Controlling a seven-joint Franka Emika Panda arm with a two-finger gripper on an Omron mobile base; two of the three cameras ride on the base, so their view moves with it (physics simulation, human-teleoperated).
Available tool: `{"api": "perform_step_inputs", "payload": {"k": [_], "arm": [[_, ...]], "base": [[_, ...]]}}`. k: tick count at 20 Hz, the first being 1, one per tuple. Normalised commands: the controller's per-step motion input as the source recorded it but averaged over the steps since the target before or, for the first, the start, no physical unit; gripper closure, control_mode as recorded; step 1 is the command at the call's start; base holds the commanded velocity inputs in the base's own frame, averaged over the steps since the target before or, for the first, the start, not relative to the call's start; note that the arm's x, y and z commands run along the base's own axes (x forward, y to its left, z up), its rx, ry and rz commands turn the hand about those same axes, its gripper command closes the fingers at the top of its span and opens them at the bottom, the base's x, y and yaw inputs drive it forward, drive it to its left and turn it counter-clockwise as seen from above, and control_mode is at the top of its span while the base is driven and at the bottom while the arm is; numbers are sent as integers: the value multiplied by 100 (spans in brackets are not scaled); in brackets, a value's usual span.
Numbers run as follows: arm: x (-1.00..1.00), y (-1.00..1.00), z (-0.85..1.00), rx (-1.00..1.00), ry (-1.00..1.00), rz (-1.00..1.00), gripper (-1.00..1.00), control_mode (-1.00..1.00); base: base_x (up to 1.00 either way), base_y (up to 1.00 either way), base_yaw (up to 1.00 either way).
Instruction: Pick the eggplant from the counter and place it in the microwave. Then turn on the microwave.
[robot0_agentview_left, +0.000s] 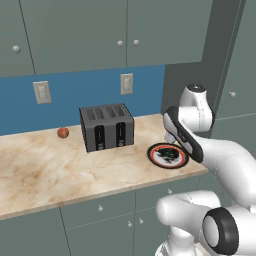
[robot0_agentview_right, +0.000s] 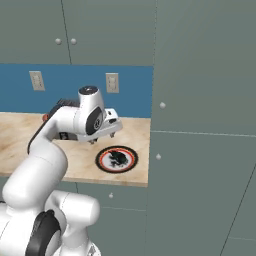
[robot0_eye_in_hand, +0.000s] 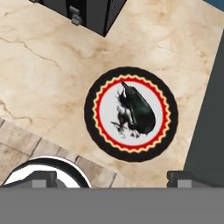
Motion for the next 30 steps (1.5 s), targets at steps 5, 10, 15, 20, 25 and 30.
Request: {"api": "perform_step_inputs", "payload": {"k": [5, 10, 15, 20, 25, 30], "arm": [[29, -9, -20, 0, 1, 1, -100, -100], [27, -5, -23, 0, 1, 1, -100, -100], [23, -1, -24, 0, 0, 1, -100, -100], [17, -3, -27, 0, 0, 0, -100, -100], [13, -7, -29, 0, 1, 0, -100, -100], [15, -9, -27, 0, 0, 1, -100, -100]], "base": [[0, 0, 0], [0, 0, 0], [0, 0, 0], [0, 0, 0], [0, 0, 0], [0, 0, 0]]}}
